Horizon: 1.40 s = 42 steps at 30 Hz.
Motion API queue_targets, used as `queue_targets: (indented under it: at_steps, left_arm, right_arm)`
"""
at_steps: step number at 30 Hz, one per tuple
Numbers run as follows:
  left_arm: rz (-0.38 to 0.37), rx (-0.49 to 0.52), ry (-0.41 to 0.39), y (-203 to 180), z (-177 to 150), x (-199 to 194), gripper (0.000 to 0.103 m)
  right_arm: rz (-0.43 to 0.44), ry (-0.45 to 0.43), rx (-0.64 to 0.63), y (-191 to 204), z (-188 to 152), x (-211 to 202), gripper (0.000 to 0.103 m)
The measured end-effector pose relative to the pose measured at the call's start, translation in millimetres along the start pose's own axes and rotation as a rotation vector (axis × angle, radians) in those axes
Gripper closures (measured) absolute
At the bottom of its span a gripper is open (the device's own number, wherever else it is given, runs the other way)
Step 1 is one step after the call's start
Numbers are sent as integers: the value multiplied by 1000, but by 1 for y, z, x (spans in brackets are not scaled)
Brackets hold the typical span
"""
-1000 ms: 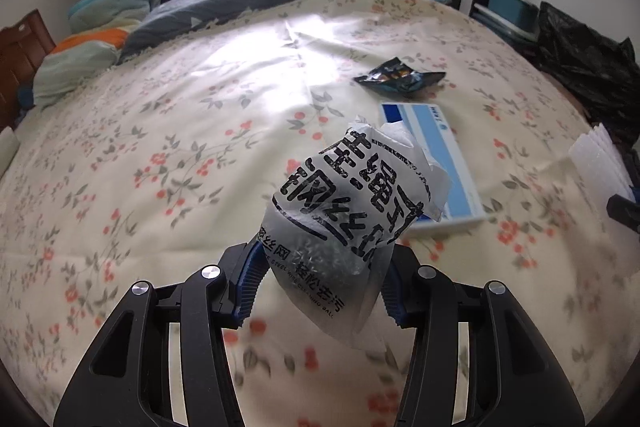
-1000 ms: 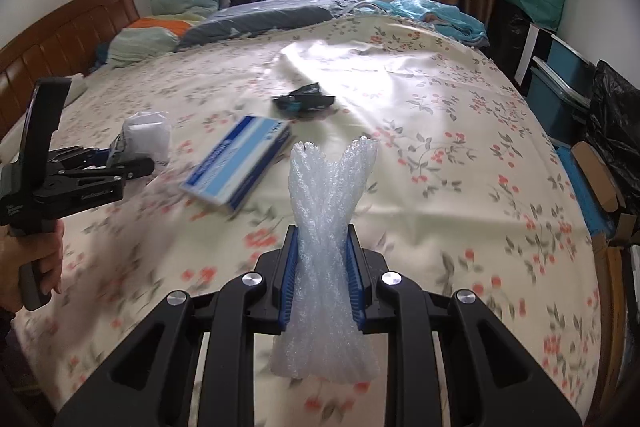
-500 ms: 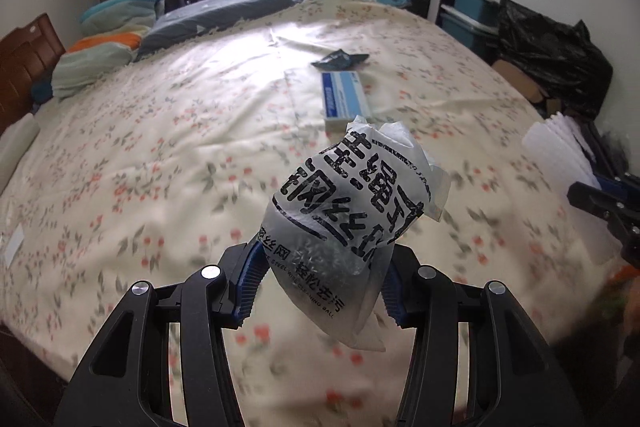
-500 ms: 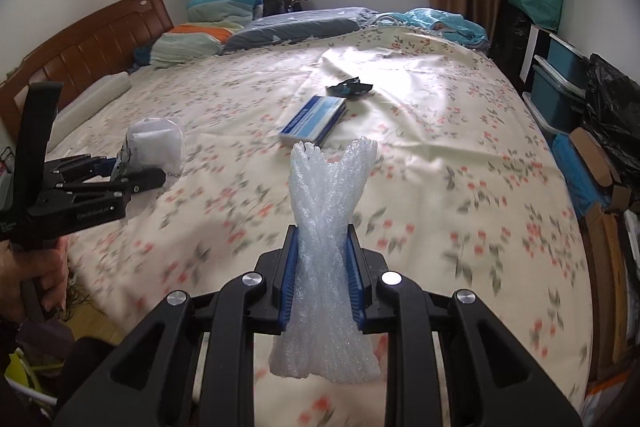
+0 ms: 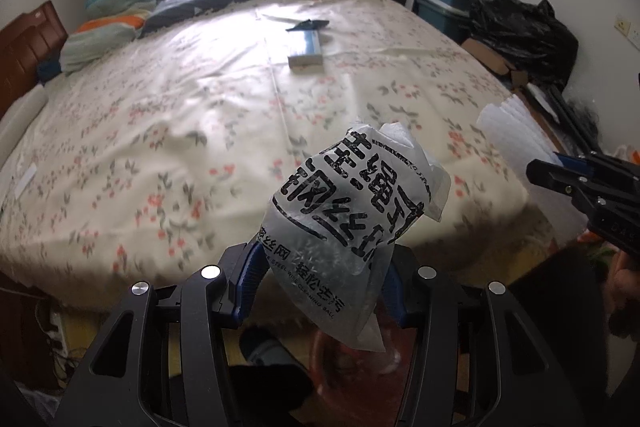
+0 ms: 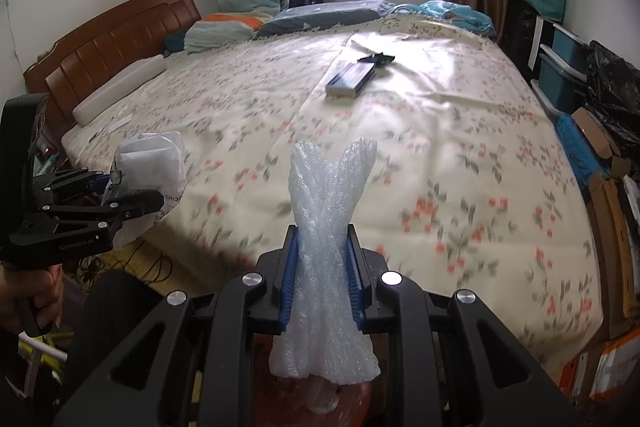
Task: Collect trash
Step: 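Carry the printed bag and foam net down over the red bin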
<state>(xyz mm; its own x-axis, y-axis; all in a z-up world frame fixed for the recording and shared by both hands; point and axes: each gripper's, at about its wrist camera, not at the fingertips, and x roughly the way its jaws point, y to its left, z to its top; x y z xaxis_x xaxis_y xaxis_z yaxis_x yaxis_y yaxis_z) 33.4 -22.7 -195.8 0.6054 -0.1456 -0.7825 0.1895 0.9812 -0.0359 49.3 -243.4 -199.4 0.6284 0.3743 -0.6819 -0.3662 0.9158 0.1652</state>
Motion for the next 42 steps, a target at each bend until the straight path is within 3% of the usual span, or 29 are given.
queue_targets:
  at_steps: [12, 22, 28, 42]
  left_arm:
    - [-56, -1, 143, -26, -107, 16, 54]
    - [-74, 6, 291, -39, -162, 58, 54]
    - [-74, 28, 398, -46, -188, 95, 54]
    - [-71, 25, 494, -50, -193, 133, 53]
  right_arm:
    - [39, 156, 52, 25, -109, 11, 81]
    - [38, 306, 45, 32, -174, 52, 81]
    - [41, 373, 69, 24, -189, 79, 81]
    - [48, 441, 74, 20, -197, 102, 81]
